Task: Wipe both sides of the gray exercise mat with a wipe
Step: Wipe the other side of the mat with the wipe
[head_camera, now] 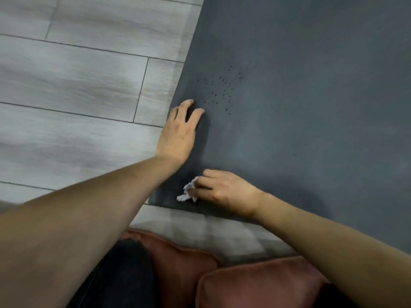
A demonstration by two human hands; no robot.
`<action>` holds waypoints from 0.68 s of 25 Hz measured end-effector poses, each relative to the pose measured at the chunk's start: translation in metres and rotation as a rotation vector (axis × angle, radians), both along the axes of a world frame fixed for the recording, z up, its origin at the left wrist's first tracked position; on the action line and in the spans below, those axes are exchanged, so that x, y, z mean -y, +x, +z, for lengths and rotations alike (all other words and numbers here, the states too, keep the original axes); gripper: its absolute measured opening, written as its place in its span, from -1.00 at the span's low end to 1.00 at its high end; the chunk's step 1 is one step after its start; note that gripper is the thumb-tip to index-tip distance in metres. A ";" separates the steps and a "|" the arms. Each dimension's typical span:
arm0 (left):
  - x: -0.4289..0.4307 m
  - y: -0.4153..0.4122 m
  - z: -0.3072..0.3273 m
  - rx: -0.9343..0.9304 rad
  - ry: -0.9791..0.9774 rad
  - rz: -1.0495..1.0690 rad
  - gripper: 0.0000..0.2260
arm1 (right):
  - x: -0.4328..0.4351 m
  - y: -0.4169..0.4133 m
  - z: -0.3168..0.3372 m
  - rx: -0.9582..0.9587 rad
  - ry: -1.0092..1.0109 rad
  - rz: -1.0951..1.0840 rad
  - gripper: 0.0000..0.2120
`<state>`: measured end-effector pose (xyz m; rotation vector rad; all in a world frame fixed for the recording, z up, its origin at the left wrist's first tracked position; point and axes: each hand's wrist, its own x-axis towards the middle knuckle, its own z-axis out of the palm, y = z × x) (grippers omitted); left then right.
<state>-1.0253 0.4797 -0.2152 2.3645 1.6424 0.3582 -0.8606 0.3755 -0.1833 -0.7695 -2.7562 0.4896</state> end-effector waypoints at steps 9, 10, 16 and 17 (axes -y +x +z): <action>-0.027 0.027 0.005 -0.189 0.215 -0.018 -0.71 | -0.114 0.026 -0.015 -0.117 0.070 -0.923 -0.89; -0.034 0.034 0.004 -0.187 0.233 -0.015 -0.73 | -0.097 0.019 -0.016 -0.089 0.070 -0.738 -0.88; -0.034 0.036 -0.020 -0.099 0.294 0.058 -0.56 | -0.193 0.121 -0.017 0.118 0.262 -0.632 -0.88; -0.035 0.036 -0.019 -0.103 0.273 0.052 -0.54 | -0.215 0.138 -0.017 0.106 0.256 -0.801 -0.88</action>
